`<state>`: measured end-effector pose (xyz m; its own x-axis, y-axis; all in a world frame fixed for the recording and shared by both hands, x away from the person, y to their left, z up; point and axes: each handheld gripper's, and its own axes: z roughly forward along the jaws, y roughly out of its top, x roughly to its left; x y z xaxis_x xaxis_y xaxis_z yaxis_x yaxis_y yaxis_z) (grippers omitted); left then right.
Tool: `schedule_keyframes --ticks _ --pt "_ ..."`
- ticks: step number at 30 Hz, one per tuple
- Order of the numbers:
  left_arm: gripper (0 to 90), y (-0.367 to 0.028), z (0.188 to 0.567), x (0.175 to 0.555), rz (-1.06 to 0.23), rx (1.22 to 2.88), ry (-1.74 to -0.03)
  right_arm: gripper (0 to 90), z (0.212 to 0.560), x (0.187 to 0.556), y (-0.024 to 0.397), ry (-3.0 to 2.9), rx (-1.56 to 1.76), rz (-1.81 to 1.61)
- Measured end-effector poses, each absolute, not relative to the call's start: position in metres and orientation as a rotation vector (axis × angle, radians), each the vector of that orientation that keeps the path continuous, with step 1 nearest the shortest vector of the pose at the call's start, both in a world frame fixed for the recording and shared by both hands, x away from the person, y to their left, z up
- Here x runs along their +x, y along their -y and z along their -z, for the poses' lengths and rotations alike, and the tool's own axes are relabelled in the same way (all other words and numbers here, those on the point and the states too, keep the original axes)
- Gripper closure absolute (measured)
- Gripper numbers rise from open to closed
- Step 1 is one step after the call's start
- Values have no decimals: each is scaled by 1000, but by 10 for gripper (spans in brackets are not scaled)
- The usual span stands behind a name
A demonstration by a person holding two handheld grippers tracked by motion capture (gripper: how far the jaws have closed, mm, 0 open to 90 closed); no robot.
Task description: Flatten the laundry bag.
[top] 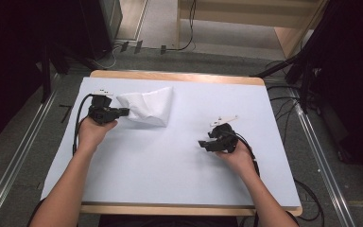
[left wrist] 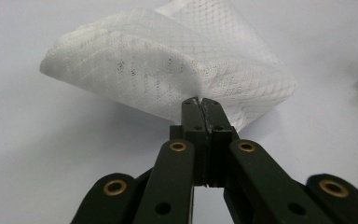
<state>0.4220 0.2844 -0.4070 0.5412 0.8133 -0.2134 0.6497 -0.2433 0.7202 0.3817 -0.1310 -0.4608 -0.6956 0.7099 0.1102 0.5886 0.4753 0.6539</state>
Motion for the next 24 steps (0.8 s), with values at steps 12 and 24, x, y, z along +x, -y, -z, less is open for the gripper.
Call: schedule_keyframes --ticks 12,24 --pt "900 -291 408 421 -182 2068 -1231 437 461 381 133 -2539 1148 -1021" --pt "900 -285 408 430 -163 2065 -1218 436 463 381 130 -2558 1133 -1010"
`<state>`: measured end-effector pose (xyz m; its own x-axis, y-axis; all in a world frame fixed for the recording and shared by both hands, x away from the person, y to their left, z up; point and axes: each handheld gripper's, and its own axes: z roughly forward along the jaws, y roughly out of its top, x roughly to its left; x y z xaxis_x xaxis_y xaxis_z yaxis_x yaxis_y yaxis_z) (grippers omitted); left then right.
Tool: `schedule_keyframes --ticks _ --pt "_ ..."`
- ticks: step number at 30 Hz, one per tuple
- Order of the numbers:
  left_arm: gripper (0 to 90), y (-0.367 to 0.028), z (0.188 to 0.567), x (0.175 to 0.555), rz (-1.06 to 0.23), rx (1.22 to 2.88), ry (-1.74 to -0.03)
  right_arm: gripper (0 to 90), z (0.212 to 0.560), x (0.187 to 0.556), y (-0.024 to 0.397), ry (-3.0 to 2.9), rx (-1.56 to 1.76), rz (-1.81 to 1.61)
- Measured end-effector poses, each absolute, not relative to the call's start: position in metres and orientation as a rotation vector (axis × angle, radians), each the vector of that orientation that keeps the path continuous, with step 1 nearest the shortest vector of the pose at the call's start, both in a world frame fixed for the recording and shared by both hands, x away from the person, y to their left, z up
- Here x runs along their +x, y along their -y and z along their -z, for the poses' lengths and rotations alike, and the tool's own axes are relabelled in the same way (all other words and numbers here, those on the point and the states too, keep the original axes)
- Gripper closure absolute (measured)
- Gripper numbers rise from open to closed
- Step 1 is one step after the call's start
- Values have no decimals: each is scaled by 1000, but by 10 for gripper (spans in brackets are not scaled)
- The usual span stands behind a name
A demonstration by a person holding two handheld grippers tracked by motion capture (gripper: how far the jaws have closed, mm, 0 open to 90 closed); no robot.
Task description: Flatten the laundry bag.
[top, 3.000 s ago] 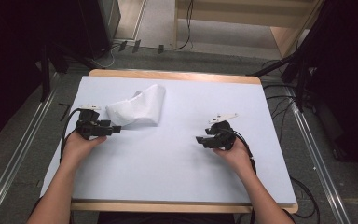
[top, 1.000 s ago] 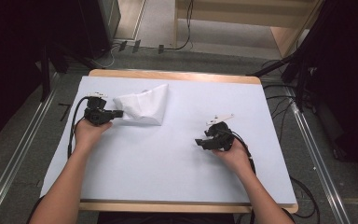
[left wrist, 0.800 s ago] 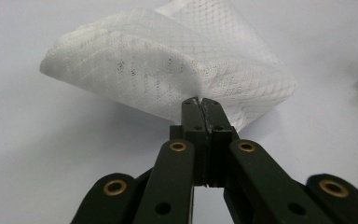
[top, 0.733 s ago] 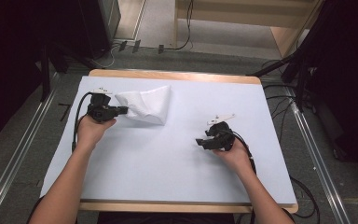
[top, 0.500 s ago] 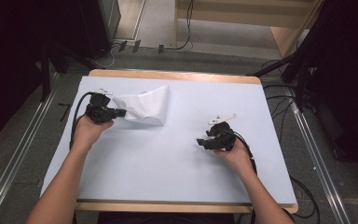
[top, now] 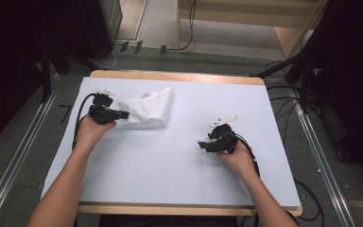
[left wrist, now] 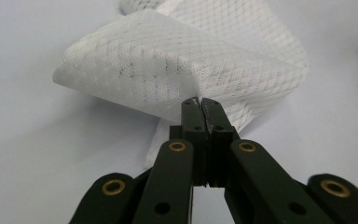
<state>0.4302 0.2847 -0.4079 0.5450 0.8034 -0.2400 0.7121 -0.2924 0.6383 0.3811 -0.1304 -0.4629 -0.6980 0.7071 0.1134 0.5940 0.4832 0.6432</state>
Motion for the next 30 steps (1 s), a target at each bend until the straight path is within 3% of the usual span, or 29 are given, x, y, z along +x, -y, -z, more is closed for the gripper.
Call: schedule_keyframes --ticks 30 --pt "900 -172 383 433 -138 2076 -963 435 460 380 136 -2534 1150 -1027"
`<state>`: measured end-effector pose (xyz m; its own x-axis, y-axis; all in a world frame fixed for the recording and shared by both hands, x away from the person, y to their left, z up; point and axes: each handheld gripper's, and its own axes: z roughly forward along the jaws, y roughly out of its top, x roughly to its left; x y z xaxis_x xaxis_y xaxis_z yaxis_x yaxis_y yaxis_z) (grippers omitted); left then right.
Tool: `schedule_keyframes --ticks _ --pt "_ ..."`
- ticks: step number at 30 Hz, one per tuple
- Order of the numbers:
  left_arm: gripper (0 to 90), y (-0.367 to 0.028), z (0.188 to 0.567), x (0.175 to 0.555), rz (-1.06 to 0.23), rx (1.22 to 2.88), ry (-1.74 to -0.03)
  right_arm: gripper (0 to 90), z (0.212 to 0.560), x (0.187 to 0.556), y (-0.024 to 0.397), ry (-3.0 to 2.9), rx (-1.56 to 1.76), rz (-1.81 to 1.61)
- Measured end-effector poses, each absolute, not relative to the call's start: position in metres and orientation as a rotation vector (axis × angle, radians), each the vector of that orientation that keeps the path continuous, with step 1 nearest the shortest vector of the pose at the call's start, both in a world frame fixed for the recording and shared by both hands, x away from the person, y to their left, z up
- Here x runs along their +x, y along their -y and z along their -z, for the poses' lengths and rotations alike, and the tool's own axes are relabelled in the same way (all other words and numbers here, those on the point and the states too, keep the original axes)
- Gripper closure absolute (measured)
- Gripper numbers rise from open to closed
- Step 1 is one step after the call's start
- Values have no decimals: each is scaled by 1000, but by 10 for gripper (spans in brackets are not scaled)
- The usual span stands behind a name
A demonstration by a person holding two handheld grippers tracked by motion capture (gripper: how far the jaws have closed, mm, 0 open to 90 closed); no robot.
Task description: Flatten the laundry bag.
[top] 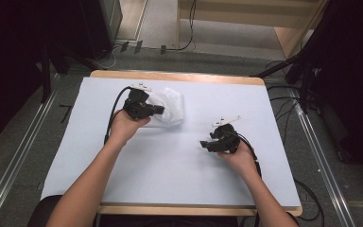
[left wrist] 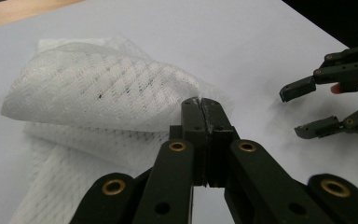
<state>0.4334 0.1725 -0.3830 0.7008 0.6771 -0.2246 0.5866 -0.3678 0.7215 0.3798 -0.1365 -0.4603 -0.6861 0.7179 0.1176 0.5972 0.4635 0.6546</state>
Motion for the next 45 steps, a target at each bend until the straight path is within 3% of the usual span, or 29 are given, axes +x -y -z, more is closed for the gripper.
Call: schedule_keyframes --ticks 13,19,25,36,45 --pt "900 -121 398 448 -84 2105 -917 435 459 376 141 -2523 1165 -1031" --pt "781 -115 402 446 -55 2124 -895 436 459 375 145 -2517 1174 -1029" --pt "649 -133 395 436 -68 2114 -888 439 459 374 147 -2509 1181 -1032" --pt "588 -179 392 422 -107 2112 -944 453 454 374 140 -2503 1160 -1043" --pt "562 -222 402 412 -147 2103 -1037 548 436 378 124 -2517 1151 -1113"
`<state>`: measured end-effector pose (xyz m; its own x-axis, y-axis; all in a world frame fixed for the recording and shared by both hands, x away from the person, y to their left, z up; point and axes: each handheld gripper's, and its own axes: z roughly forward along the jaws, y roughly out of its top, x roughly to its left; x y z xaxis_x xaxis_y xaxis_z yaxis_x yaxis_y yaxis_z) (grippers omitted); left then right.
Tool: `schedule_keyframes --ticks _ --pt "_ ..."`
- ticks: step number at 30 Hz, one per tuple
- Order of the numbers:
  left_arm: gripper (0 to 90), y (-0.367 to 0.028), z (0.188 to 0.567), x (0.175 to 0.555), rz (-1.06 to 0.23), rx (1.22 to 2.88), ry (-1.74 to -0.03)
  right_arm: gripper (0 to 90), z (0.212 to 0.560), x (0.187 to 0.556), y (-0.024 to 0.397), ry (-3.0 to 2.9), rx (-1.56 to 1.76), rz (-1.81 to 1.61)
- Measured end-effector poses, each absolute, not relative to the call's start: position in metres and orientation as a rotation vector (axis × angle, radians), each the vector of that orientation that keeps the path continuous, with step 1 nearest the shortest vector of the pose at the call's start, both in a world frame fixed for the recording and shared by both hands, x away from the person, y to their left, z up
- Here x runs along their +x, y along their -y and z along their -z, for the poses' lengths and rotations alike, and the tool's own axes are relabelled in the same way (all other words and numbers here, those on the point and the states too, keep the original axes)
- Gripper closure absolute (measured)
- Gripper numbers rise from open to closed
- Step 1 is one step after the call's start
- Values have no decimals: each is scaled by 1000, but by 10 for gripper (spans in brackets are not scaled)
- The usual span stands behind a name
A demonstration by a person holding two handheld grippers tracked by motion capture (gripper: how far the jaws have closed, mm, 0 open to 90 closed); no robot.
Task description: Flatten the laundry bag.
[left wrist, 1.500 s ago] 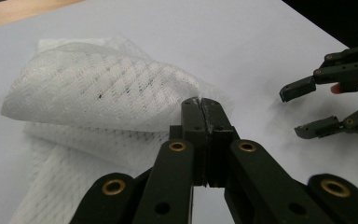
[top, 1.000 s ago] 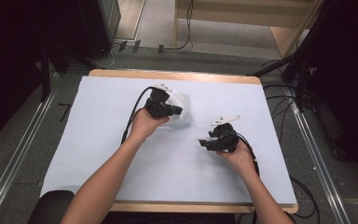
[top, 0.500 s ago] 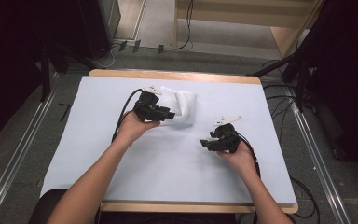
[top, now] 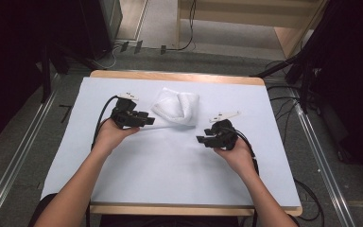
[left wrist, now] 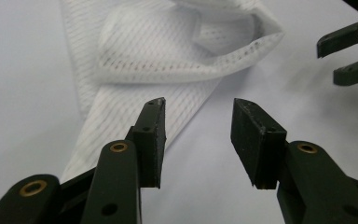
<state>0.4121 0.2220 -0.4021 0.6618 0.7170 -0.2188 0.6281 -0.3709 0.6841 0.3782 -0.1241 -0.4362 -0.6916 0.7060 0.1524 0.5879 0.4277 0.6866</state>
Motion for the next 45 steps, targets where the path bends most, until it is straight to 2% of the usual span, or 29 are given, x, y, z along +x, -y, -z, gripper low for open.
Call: schedule_keyframes --ticks 10,18,26,34,38,42,45 --pt "512 -260 414 408 -171 2066 -1150 610 409 394 97 -2529 1085 -1202" --pt "484 -279 426 407 -178 2030 -1213 587 399 410 71 -2539 1023 -1235" --pt "484 -274 431 406 -200 2023 -1189 572 410 431 48 -2563 993 -1204" --pt "488 -258 444 412 -194 2059 -1172 536 431 442 53 -2577 1038 -1116" --pt "516 -251 451 415 -185 2077 -1172 589 438 445 60 -2561 1079 -1095" --pt "594 -248 456 416 -182 2097 -1182 756 441 447 68 -2556 1116 -1081" --pt "692 -248 457 417 -172 2094 -1186 856 440 446 71 -2544 1123 -1090"
